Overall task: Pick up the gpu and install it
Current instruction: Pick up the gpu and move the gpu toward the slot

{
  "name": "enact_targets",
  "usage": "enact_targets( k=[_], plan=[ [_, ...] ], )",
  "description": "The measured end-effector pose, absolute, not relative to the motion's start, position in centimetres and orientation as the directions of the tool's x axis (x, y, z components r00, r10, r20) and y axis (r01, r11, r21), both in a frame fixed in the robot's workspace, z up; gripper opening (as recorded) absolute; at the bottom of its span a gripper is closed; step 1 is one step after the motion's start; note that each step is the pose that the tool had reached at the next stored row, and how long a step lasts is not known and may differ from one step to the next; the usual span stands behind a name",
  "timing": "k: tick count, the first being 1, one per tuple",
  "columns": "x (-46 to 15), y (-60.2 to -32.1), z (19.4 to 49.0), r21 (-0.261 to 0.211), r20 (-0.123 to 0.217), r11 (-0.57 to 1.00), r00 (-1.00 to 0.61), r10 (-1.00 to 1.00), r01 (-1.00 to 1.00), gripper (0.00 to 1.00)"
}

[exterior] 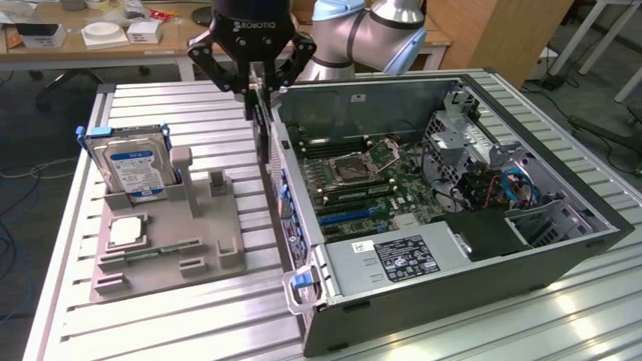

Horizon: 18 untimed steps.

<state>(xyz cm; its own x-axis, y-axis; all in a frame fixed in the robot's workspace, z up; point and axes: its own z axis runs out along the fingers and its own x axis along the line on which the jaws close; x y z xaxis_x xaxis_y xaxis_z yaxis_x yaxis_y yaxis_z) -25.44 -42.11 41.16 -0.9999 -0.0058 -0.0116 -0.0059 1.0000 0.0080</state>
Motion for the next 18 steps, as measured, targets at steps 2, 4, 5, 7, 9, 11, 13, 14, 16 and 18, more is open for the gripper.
enact_targets(
  k=[2, 4, 5, 7, 9, 11, 13, 14, 16, 18],
  plan=[
    [-25.0, -42.1, 41.2, 0.008, -0.011, 1.000, -1.000, -0.006, -0.006, 0.26],
    [-24.4, -42.1, 41.2, 0.008, -0.011, 1.000, -1.000, -0.006, -0.006, 0.26],
    [-24.1, -42.1, 41.2, 0.008, -0.011, 1.000, -1.000, -0.006, -0.006, 0.26],
    [-23.5, -42.1, 41.2, 0.008, -0.011, 1.000, -1.000, -0.006, -0.006, 0.26],
    [-22.9, -42.1, 41.2, 0.008, -0.012, 1.000, -1.000, -0.006, -0.006, 0.26],
    [-22.4, -42.1, 41.2, 0.008, -0.011, 1.000, -1.000, -0.006, -0.006, 0.26],
    [-21.9, -42.1, 41.2, 0.008, -0.011, 1.000, -1.000, -0.006, -0.006, 0.26],
    [-21.7, -42.1, 41.2, 0.008, -0.011, 1.000, -1.000, -0.006, -0.006, 0.26],
    [-21.4, -42.1, 41.2, 0.008, -0.011, 1.000, -1.000, -0.006, -0.006, 0.26],
    [-21.1, -42.1, 41.2, 0.008, -0.011, 1.000, -1.000, -0.006, -0.006, 0.26]
  ],
)
